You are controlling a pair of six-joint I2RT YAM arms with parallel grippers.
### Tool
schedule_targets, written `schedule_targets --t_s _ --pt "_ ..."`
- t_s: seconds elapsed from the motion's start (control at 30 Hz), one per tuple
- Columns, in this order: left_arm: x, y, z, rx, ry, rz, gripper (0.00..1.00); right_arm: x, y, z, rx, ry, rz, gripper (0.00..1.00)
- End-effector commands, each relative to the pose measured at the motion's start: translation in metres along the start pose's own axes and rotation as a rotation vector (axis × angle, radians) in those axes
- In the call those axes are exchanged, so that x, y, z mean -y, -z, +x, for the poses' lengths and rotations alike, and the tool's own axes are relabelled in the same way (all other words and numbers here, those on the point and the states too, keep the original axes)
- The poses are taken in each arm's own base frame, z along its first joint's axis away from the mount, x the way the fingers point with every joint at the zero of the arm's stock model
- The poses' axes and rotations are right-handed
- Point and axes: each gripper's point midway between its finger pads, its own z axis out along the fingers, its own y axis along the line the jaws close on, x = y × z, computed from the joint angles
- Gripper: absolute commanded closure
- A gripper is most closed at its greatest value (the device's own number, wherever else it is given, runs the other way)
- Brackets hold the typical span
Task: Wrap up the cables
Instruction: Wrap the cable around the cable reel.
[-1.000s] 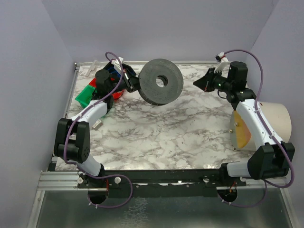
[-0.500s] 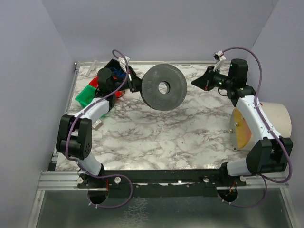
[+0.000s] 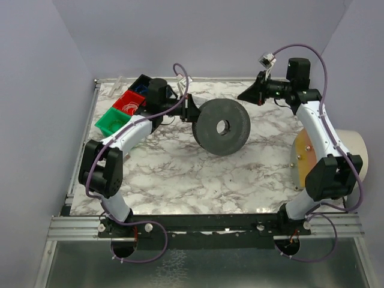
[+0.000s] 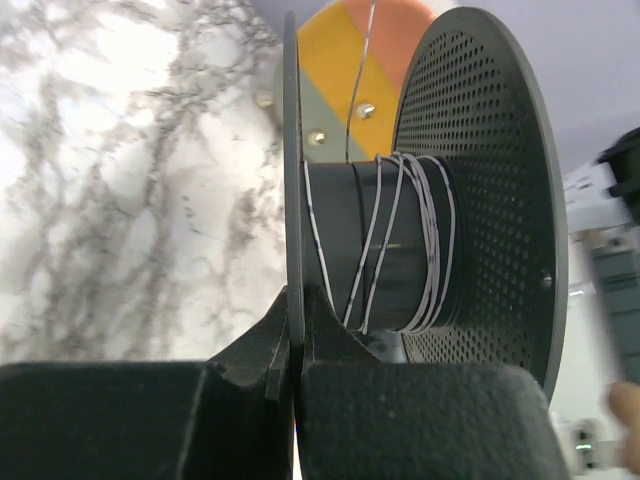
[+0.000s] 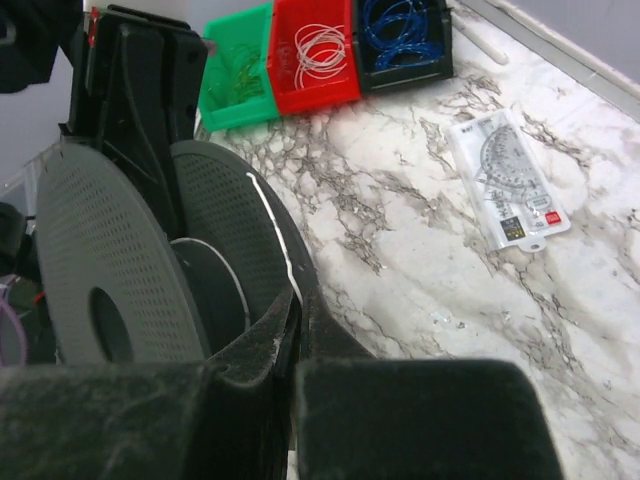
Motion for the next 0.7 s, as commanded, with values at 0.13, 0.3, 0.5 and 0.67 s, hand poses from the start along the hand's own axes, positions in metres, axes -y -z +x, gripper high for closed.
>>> schedule_targets --t_s 0.13,0.3,0.5,0.67 --pt "-0.029 -0.016 0.038 -0.2 -0.196 -0.198 1.0 -0.014 -0.001 0.012 -0.084 0.101 -0.145 1.0" --pt "-0.044 -0.016 0.039 -0.221 -0.228 -0.286 1.0 -0.022 -0.005 0.018 -0.11 0.138 -0.184 1.0" --pt "-0.044 -0.024 0.045 -0.253 -0.257 -0.313 1.0 -0.034 -0.023 0.032 -0.181 0.215 -0.203 0.99" --pt "-0.043 -0.025 0.045 -0.245 -0.259 -0.324 1.0 -0.037 -0.038 0.045 -0.219 0.194 -0.211 1.0"
